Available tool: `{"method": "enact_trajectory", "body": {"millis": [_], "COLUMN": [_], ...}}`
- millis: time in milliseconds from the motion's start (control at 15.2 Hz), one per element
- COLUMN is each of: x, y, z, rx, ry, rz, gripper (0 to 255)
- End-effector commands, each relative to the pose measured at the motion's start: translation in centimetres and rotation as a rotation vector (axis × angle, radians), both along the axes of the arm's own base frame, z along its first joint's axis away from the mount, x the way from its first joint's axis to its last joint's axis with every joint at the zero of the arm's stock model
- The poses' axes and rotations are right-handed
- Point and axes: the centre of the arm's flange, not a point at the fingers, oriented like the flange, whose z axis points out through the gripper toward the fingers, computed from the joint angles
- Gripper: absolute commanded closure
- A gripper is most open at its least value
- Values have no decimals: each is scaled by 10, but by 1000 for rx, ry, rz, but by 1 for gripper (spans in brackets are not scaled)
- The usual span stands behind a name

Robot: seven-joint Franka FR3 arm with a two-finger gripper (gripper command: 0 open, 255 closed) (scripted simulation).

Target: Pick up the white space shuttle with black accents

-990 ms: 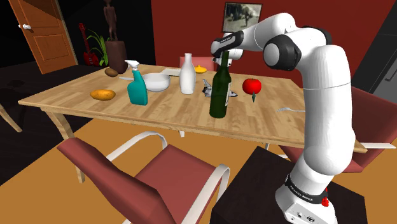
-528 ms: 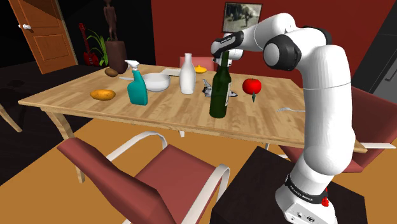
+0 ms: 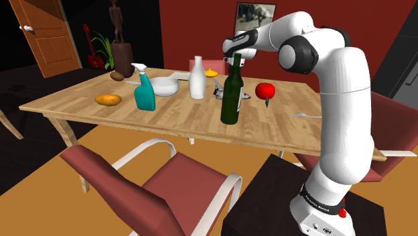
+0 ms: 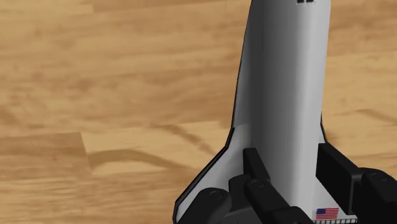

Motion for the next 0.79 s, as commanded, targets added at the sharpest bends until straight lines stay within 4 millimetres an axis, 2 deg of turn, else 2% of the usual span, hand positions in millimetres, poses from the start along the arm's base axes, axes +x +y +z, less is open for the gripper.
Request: {"method": "enact_trajectory", "body": {"millis": [0,594,726], "x": [0,0,0], "y": [0,0,0], "z": [11,59,59], "rx": [0,0,0], "ry": [0,0,0], "rz": [0,0,0], "gripper": [255,255,255]}}
